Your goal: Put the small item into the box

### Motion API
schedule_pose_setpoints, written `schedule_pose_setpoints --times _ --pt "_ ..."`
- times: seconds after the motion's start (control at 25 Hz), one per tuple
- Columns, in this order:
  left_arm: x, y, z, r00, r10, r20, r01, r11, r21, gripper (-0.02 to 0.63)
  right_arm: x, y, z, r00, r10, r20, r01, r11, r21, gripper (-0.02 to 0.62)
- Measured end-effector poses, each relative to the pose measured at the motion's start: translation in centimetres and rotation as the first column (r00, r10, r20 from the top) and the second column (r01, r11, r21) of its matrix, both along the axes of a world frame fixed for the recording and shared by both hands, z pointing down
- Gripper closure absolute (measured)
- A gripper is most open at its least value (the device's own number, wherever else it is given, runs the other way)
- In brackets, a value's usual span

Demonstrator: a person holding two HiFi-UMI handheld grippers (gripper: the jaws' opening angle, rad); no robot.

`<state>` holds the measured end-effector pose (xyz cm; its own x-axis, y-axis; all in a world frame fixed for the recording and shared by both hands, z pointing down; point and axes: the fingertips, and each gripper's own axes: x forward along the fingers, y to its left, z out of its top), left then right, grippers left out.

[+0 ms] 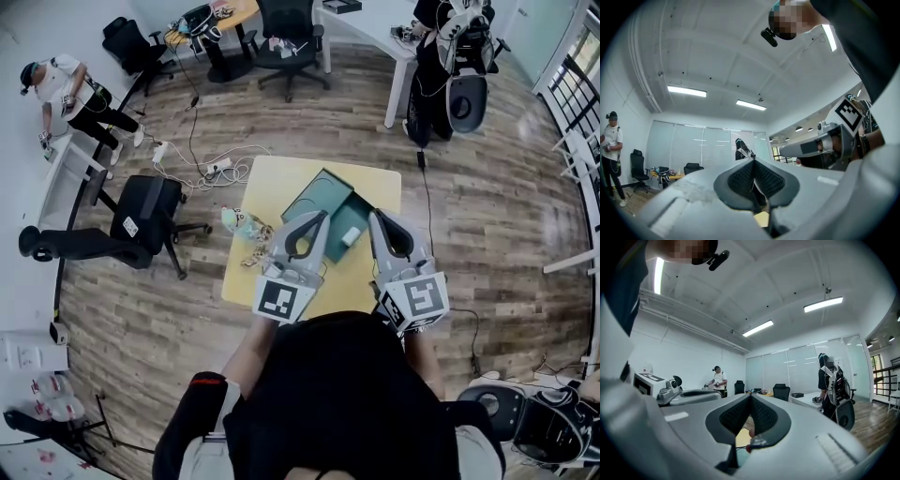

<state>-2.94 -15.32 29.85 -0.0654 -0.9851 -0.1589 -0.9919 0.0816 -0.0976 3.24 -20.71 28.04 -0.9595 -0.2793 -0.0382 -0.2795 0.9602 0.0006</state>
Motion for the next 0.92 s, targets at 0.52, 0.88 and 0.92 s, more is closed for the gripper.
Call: schedule_pose_setpoints --times 0.52,0.88,0.92 --pt "-0.2 0.3 1.1 1.0 -0.014 -0.021 0.014 1.0 -0.018 0.604 -0.1 0.1 0.9 1.0 -0.008 -0.015 0.008 1.0 -0.011 0.594" --pt "-0.4 0.0 1.8 0.999 -0.012 -0.036 0.011 1.0 -0.026 0.604 -0.6 0.1 1.8 0.999 -0.017 -0.031 0.017 1.0 -0.009 0.594" --pt "-0.4 0.0 1.8 0.999 -0.012 -0.037 0.011 1.0 -0.027 0.604 -0.6 0.0 1.8 0.999 -0.017 -0.032 0.016 1.0 -0.009 0.594"
